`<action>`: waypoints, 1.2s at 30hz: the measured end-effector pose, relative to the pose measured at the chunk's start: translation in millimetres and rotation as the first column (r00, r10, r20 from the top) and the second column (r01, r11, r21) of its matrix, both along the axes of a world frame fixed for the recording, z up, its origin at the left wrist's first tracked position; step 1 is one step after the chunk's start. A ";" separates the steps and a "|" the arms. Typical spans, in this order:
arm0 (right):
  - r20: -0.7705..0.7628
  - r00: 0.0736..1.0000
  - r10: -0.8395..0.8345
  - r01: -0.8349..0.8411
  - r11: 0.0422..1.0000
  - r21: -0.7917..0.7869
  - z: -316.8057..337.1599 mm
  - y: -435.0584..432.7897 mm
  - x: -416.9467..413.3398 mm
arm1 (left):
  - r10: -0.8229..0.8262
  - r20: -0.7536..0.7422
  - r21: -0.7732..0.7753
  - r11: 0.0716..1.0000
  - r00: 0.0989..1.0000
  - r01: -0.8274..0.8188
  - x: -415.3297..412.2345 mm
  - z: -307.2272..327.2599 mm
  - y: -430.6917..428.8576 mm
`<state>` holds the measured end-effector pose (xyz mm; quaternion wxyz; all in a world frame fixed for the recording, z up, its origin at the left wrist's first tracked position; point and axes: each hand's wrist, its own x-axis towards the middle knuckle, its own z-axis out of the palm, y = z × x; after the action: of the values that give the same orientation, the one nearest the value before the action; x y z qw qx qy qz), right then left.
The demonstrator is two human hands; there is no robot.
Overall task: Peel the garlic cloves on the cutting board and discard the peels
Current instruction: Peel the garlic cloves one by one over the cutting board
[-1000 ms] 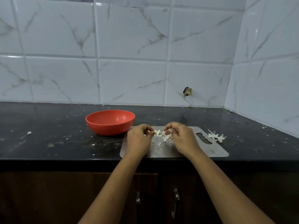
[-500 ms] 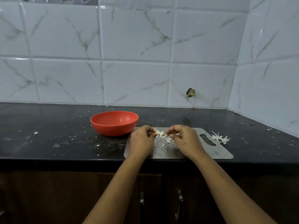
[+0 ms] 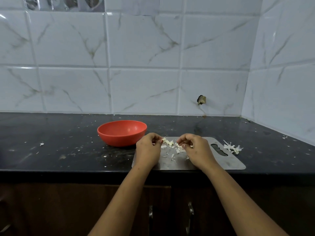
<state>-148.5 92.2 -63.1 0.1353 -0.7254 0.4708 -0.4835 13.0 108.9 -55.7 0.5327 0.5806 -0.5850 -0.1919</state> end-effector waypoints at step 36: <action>0.153 0.988 -0.002 0.004 1.000 -0.011 2.1 -2.4 -2.2 | -0.258 0.420 0.034 0.963 0.870 0.269 -22.5 -7.0 -14.6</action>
<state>-150.7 89.8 -61.0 0.1663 -0.6862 0.4573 -0.5407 -9.6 94.3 -62.7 0.3704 0.5163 -0.7618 -0.1259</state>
